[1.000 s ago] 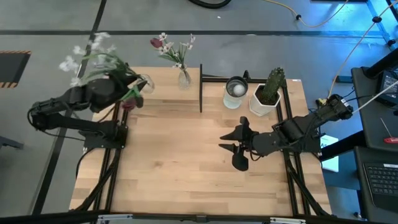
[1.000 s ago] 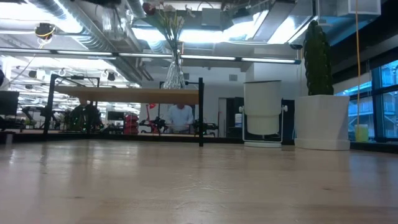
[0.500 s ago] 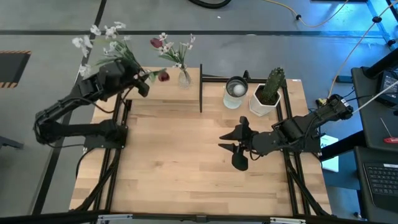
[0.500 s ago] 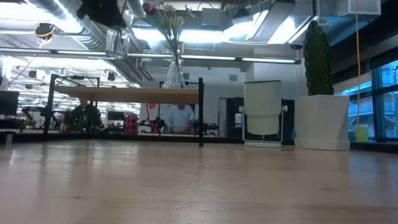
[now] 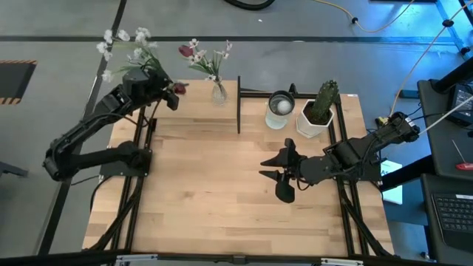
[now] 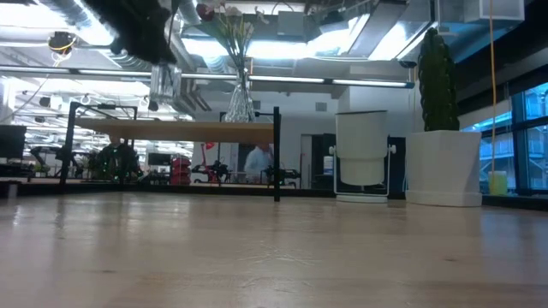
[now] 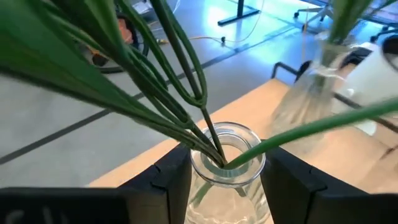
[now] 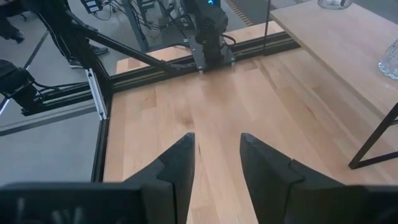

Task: Pick and place flowers into a vace then onto a shelf
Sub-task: Put the transparent vase with flowers on the shelf

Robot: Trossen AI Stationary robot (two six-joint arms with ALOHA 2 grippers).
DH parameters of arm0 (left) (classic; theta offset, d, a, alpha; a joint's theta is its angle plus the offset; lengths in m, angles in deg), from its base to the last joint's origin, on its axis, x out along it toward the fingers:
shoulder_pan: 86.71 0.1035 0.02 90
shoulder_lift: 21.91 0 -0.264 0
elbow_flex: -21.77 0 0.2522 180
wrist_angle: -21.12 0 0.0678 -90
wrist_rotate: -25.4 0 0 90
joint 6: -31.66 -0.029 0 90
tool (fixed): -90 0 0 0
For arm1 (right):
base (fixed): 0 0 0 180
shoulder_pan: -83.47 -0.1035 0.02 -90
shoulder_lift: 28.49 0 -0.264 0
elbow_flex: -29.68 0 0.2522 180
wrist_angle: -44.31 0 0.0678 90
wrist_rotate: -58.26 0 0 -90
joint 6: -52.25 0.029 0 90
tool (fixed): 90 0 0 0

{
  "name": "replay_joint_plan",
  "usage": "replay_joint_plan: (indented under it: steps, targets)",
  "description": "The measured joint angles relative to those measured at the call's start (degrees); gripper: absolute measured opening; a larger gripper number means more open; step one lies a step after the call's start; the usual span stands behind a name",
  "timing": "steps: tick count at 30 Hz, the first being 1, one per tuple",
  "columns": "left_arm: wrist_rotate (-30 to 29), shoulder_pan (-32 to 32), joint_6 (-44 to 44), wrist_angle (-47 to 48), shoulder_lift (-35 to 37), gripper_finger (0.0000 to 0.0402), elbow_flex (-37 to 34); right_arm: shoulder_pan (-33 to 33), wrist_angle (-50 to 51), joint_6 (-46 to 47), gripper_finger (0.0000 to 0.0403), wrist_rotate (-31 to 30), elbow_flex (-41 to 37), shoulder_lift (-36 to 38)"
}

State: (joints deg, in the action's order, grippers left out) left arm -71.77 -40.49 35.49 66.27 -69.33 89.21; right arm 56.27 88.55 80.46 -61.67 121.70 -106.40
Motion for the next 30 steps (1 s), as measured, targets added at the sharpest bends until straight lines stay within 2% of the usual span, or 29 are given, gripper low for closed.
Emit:
replay_joint_plan:
  steps: [13,30]
  targets:
    - [3.91,9.07,-1.60,-7.06,-0.02,0.0156,-7.83,0.02,-0.19,0.02,0.0130,-0.59,0.00,0.00]
    - [5.26,13.19,-2.95,-8.06,0.15,0.0158,-11.08,0.07,-0.24,-0.22,0.0130,-0.63,0.02,0.00]
